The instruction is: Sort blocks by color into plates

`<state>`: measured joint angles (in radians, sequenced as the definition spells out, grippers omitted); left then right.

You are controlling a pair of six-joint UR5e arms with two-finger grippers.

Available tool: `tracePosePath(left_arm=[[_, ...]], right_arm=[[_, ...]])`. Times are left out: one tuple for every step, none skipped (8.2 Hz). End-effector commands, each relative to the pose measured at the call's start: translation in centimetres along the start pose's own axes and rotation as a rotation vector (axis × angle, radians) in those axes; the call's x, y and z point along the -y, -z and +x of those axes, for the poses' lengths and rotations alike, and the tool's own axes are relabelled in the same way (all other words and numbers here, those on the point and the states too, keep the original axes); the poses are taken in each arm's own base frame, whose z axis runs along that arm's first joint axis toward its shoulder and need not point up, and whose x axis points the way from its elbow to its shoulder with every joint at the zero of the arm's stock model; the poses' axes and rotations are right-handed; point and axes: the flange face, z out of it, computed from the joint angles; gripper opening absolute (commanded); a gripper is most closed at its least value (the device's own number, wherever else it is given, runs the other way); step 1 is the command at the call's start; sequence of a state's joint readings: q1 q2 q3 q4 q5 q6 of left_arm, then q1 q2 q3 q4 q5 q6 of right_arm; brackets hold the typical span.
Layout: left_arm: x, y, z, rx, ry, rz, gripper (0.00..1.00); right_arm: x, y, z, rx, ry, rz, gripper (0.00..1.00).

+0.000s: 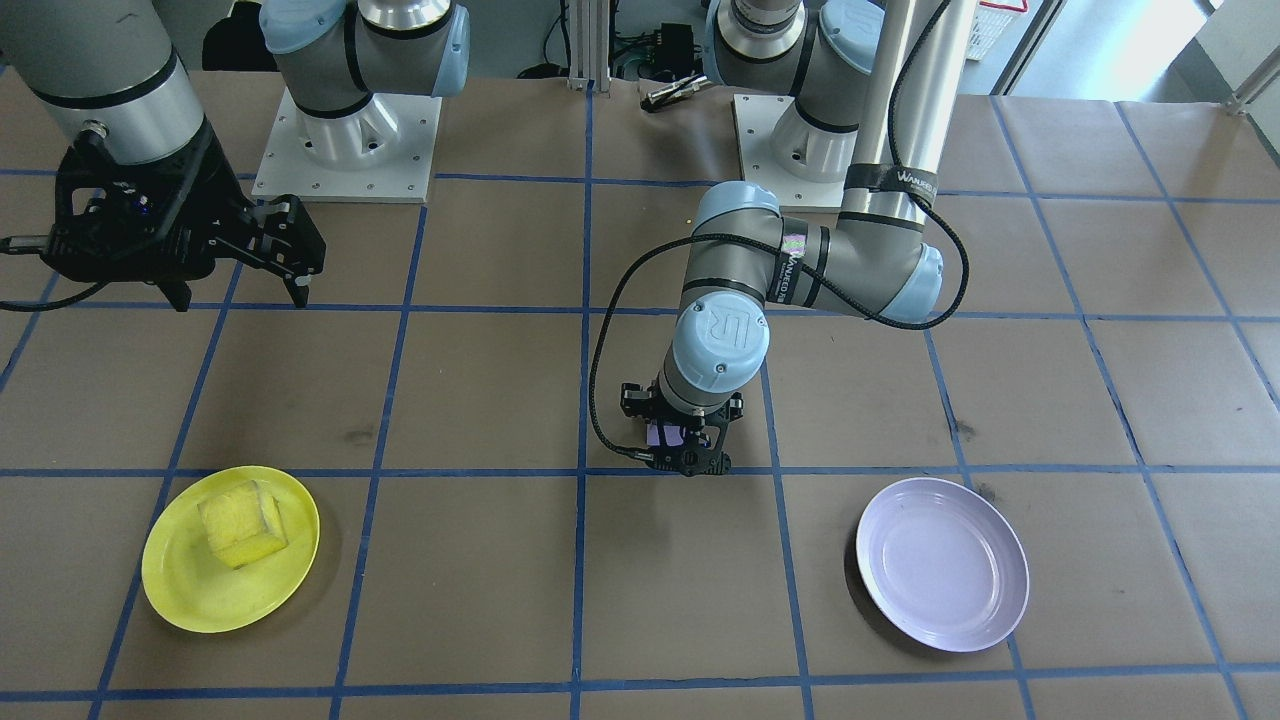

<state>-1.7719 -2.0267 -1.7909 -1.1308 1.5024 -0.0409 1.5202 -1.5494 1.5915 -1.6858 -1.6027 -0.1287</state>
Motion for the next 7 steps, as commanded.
tracePosePath(left_arm=[[-0.2,2.4,-5.8,-0.015,0.054,-0.121,0.16],[1.1,4.7,-8.4,-0.009,0.053,-0.118,0.16],[2.7,8.0,-10.8,0.045,0.034,-0.11,0.16],[4.1,11.9,-12.0,0.067,0.036,-0.125,0.16],[6.3,15.3,-14.5,0.099,0.015,-0.087,0.17],[8.1,16.8,-18.3,0.102,0.05,-0.05,0.17],[9.0,16.7,-22.8,0.072,0.11,-0.026,0.17]], right_arm=[[0.0,-0.1,0.0,0.003,0.0,-0.002,1.0],[0.0,-0.1,0.0,0.005,-0.001,-0.002,1.0],[0.0,-0.1,0.0,0.005,0.0,-0.003,1.0],[0.0,-0.1,-0.1,0.006,-0.001,-0.003,1.0],[0.0,-0.3,0.0,0.004,-0.001,-0.007,1.0],[0.0,-0.3,0.1,0.002,-0.003,-0.007,1.0],[0.0,-0.4,0.1,0.004,-0.003,-0.008,1.0]])
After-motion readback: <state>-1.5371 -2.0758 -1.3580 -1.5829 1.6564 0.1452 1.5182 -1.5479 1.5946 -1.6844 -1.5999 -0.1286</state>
